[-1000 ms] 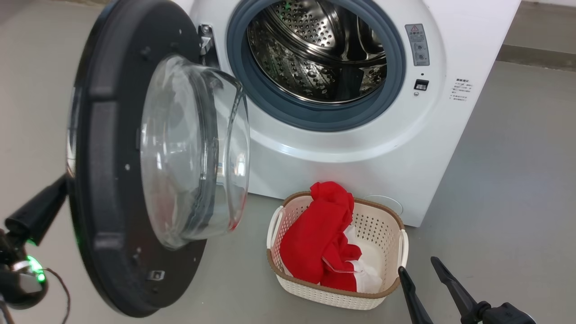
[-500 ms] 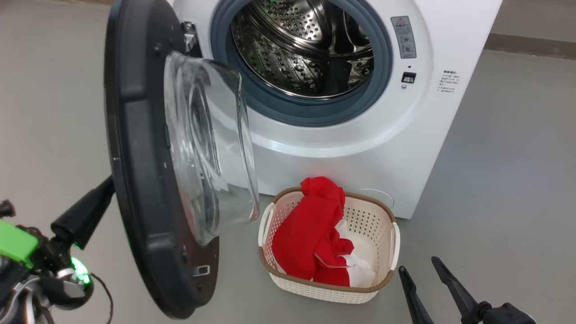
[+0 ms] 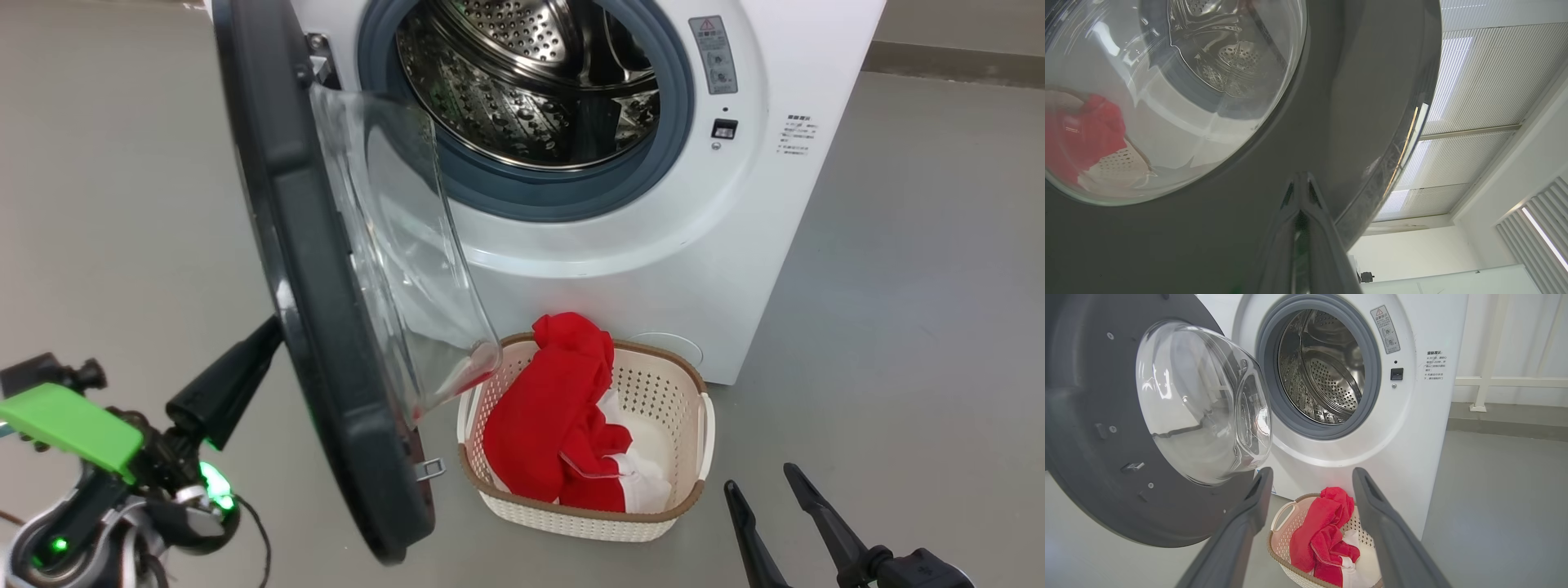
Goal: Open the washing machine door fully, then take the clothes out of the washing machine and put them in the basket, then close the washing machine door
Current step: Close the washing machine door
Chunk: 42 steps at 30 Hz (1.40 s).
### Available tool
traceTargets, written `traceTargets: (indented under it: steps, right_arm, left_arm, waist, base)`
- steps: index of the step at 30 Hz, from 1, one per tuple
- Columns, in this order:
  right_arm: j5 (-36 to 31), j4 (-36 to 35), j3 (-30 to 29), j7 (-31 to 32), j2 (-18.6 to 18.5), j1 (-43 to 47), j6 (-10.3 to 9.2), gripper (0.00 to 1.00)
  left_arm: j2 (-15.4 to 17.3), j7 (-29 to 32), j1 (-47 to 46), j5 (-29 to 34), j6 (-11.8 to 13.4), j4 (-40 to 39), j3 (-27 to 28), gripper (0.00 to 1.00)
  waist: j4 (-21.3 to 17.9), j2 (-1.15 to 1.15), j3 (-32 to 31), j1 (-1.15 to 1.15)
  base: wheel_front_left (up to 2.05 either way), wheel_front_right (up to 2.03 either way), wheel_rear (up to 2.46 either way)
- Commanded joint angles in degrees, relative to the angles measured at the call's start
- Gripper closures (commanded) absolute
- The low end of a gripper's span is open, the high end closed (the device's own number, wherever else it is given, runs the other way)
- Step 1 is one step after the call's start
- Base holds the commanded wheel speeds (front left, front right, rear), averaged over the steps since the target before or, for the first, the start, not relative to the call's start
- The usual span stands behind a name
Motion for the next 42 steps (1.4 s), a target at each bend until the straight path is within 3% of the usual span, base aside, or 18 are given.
traceTargets:
  steps: [1, 18, 42]
  right_arm:
    - [0.4, -1.2, 1.3, -0.6, -0.3, -2.6, 0.09, 0.0]
    - [0.6, -0.6, 1.3, -1.0, -0.3, -3.3, 0.09, 0.0]
    - [0.0, -1.1, 1.5, -0.7, -0.3, -4.5, 0.09, 0.0]
  left_arm:
    - [0.4, -0.5, -1.4, -1.2, -1.2, -1.2, 0.4, 1.0]
    - [0.0, -8.3, -4.5, -9.2, -5.0, 2.5, -9.1, 1.0]
    - [0.0, -17.3, -12.2, -10.4, -12.5, 11.9, -17.0, 1.0]
  waist:
    - [-0.3, 0.0, 0.2, 0.0]
    - [-2.6, 0.0, 0.8, 0.0]
    - [-8.7, 0.0, 4.0, 0.0]
  base:
    - [0.0, 0.0, 0.0]
    - [0.0, 0.0, 0.0]
    - [0.0, 0.0, 0.0]
